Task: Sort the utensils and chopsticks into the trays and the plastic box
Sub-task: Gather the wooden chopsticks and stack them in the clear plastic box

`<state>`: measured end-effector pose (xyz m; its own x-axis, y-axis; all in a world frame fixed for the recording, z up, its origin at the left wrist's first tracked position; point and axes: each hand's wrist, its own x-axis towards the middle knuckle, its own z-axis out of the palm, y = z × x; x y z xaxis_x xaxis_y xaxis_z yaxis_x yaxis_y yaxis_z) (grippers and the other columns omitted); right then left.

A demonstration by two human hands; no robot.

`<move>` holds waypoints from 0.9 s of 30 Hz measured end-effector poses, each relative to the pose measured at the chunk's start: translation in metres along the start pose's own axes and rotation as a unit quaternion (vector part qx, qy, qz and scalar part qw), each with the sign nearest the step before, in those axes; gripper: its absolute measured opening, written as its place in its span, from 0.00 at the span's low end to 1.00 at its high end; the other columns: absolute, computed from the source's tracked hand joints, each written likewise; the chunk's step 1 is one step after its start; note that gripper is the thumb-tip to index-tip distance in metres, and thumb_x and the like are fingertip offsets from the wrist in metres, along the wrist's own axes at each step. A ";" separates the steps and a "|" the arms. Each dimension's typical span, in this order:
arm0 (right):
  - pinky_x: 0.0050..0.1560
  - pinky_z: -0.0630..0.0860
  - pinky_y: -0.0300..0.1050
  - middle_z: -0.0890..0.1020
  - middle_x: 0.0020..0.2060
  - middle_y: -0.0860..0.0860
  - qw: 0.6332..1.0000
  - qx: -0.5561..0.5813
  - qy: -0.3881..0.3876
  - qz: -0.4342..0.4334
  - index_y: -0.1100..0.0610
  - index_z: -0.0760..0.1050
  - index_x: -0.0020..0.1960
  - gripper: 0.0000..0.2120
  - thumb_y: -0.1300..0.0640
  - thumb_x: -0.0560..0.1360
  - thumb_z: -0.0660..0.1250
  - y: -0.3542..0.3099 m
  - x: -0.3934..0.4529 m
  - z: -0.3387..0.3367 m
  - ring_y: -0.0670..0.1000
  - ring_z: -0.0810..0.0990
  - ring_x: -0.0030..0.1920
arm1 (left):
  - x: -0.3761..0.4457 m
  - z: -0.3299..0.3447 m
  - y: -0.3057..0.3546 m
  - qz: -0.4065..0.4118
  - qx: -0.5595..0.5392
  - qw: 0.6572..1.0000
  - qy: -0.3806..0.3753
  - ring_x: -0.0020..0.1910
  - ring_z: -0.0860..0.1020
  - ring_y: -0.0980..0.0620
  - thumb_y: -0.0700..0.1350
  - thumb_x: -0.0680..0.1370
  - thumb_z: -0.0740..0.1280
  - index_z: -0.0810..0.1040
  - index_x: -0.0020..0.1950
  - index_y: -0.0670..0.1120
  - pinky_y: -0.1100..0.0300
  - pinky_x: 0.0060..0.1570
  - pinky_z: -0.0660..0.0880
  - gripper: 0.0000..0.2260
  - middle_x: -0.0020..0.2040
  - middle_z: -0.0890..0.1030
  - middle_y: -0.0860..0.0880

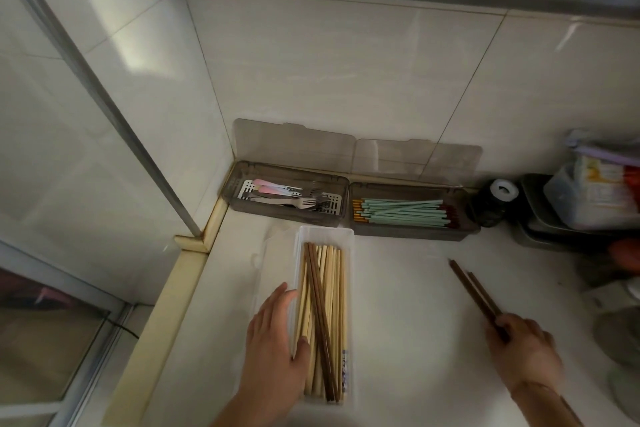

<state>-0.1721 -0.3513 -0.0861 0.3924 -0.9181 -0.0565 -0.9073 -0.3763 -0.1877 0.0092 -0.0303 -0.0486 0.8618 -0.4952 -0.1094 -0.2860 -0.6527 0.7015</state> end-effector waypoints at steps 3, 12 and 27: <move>0.49 0.73 0.49 0.79 0.49 0.52 1.000 0.000 0.004 0.005 0.49 0.79 0.50 0.10 0.46 0.72 0.68 -0.002 -0.003 0.001 0.58 0.73 0.51 | 0.000 0.000 -0.001 -0.001 0.001 1.000 0.001 0.74 0.54 0.60 0.44 0.74 0.68 0.55 0.73 0.60 0.54 0.74 0.55 0.34 0.76 0.55 0.61; 0.42 0.68 0.46 0.77 0.51 0.53 0.998 -0.030 -0.052 -0.002 0.50 0.79 0.49 0.08 0.47 0.76 0.65 -0.011 -0.004 0.005 0.57 0.70 0.53 | 0.000 0.002 -0.004 0.008 0.003 1.000 0.005 0.74 0.55 0.60 0.43 0.74 0.68 0.55 0.73 0.61 0.53 0.74 0.58 0.34 0.75 0.56 0.61; 0.38 0.72 0.37 0.78 0.46 0.48 0.948 0.234 0.009 -0.216 0.49 0.73 0.47 0.14 0.69 0.77 0.58 -0.105 -0.038 -0.016 0.50 0.78 0.42 | 0.000 0.005 -0.008 0.031 0.019 0.999 0.017 0.72 0.53 0.64 0.43 0.75 0.66 0.54 0.73 0.60 0.59 0.73 0.56 0.32 0.75 0.56 0.61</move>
<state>-0.0945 -0.2788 -0.0487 0.7049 -0.6952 0.1409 -0.4948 -0.6242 -0.6047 0.0093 -0.0281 -0.0581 0.8561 -0.5151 -0.0420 -0.3536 -0.6430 0.6794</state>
